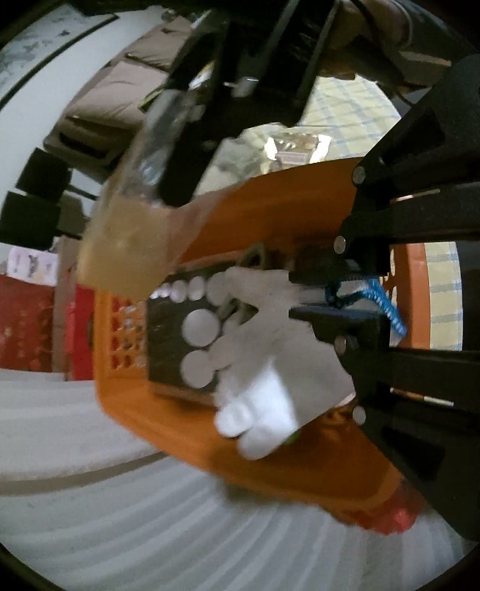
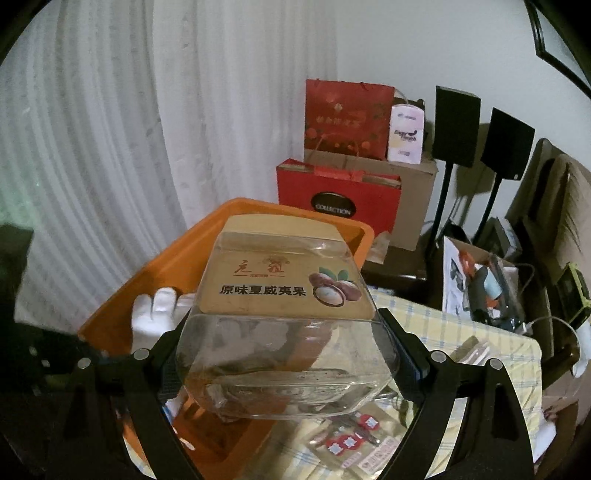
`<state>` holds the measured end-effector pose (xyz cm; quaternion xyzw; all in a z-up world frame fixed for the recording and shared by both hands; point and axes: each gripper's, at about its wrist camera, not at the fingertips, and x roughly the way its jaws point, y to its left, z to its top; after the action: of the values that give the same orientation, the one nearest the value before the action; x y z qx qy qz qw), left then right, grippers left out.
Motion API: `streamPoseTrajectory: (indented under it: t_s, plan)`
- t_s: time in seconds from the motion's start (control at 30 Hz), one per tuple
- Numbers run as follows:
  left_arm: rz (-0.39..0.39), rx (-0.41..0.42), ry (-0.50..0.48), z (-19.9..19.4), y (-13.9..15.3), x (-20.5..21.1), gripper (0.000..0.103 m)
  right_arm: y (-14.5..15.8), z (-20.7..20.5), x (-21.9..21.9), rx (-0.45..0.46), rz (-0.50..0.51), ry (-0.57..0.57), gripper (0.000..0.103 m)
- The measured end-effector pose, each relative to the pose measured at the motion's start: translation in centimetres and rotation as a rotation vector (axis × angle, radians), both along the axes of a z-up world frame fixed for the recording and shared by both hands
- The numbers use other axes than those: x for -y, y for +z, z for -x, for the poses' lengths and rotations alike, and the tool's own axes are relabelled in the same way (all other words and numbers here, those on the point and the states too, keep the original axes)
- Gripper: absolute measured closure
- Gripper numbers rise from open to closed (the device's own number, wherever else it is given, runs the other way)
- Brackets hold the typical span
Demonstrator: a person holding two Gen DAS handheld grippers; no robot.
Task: Organize objects
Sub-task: 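Carry the glove with the left gripper while the right gripper carries the box over the basket, then open the left gripper to drop the glove while the right gripper releases the box into the basket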
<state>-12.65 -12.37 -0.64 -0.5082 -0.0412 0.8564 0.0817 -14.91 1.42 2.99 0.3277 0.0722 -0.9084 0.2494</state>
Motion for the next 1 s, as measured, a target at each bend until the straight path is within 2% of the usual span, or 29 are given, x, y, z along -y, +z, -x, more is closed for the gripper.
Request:
streamPoseTrajectory:
  t_s: [0.03, 0.07, 0.1, 0.2, 0.43, 0.77, 1.0]
  plan:
    - [-0.010, 0.007, 0.011, 0.0, -0.3, 0.3, 0.078, -0.2, 0.1, 0.2, 0.001, -0.003, 0.000, 0.012]
    - [-0.021, 0.007, 0.024, -0.1, -0.3, 0.5, 0.065, -0.3, 0.3, 0.4, 0.002, -0.003, 0.000, 0.012]
    - [-0.035, -0.003, 0.039, -0.2, -0.2, 0.9, 0.056, -0.4, 0.4, 0.6, 0.005, -0.001, 0.001, 0.012]
    - [-0.087, -0.044, 0.089, -0.6, 0.5, 2.4, 0.049, -0.7, 0.9, 1.1, 0.015, 0.006, 0.007, 0.012]
    - [-0.139, -0.084, 0.162, -0.1, 1.5, 5.5, 0.048, -1.1, 2.0, 2.6, -0.012, 0.003, 0.021, 0.012]
    - [-0.143, -0.093, 0.194, 0.6, 0.8, 6.9, 0.045, -1.9, 3.3, 6.5, -0.039, -0.063, 0.060, 0.012]
    - [-0.164, -0.081, 0.202, 1.3, 0.2, 7.2, 0.045, -1.7, 4.8, 7.2, -0.038, -0.020, 0.054, 0.011]
